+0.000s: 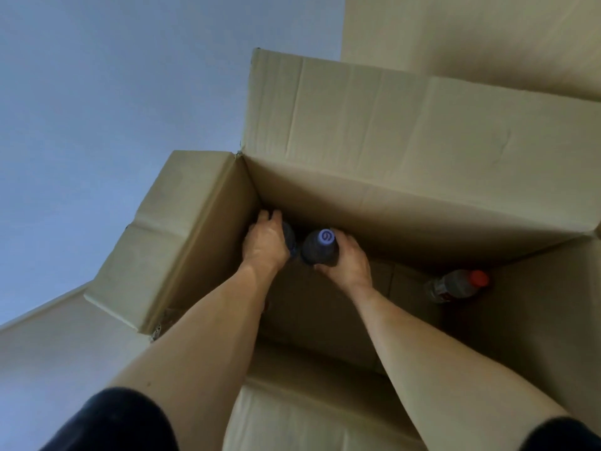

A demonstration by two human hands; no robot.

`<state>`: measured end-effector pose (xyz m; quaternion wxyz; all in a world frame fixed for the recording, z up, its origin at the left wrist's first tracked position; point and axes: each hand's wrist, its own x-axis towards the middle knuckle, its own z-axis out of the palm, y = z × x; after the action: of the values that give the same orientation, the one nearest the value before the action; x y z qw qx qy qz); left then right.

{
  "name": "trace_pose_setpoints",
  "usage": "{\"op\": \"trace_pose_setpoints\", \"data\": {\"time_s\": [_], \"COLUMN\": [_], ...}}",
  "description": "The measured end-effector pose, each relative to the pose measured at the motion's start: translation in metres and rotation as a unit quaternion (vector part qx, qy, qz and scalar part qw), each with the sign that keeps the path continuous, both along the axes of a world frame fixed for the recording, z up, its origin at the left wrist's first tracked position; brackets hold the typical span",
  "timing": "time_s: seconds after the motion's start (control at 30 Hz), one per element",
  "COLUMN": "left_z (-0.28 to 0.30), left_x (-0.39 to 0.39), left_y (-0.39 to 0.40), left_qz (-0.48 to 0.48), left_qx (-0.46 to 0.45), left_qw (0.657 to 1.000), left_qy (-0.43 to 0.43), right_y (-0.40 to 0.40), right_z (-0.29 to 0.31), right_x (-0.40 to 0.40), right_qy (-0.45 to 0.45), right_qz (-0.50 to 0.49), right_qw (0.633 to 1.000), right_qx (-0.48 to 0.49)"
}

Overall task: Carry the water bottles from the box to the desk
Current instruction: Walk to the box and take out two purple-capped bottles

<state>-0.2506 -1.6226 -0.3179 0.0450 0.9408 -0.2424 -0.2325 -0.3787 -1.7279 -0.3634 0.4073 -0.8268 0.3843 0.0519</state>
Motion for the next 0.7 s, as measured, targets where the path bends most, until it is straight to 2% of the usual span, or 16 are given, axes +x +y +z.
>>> {"op": "trace_pose_setpoints", "data": {"time_s": [0.17,0.4,0.57,0.7], "left_z": [-0.010,-0.028,-0.045,-0.057], "left_x": [0.009,0.010,0.013,0.011], "left_y": [-0.001,-0.002,-0.005,-0.002], "left_qz": [0.003,0.034,0.029,0.028], "left_qx": [-0.016,-0.068,-0.055,-0.046], "left_qw": [1.000,0.996,0.996,0.996], "left_qy": [-0.010,0.055,0.070,0.074], "right_y": [-0.003,-0.004,-0.003,0.000], "right_z": [-0.005,-0.020,-0.034,-0.046], "right_x": [0.006,0.004,0.003,-0.002], "right_qy": [-0.019,-0.028,-0.028,-0.042], "right_qz": [-0.016,-0.035,-0.008,-0.033], "right_qw": [0.999,0.999,0.999,0.999], "right_qx": [-0.023,-0.016,-0.014,0.000]}}
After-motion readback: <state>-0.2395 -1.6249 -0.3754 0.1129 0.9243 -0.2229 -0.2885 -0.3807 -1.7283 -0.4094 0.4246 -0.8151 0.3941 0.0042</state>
